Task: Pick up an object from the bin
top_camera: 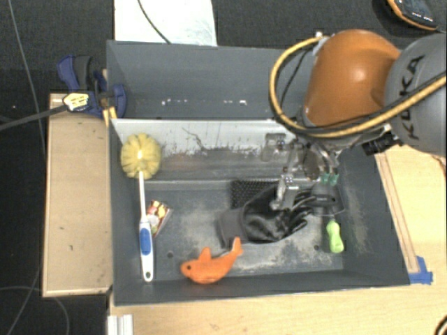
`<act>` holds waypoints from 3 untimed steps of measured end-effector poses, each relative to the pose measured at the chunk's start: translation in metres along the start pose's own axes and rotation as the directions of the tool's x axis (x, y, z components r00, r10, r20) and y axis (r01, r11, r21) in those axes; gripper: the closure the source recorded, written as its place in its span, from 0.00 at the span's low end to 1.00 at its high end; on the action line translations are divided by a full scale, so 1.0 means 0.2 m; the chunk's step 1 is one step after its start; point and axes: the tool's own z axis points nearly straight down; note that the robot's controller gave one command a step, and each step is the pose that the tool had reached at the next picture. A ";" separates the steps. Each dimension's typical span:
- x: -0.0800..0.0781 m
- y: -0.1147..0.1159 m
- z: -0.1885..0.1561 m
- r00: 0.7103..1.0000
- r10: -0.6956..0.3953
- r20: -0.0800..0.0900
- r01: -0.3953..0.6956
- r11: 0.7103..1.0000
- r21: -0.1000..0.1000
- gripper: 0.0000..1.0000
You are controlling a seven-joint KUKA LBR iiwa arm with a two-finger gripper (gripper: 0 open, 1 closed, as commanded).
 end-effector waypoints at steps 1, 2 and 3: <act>-0.01 0.00 -0.02 1.000 0.002 0.009 -0.002 1.000 -0.001 0.00; 0.07 -0.34 0.72 0.997 -0.081 0.010 0.081 0.997 0.001 0.00; 0.06 -0.33 0.40 0.967 -0.254 0.016 0.254 0.967 0.004 0.00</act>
Offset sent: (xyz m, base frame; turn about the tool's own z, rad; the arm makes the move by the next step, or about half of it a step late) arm -0.0184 -0.0808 -0.1739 -0.0980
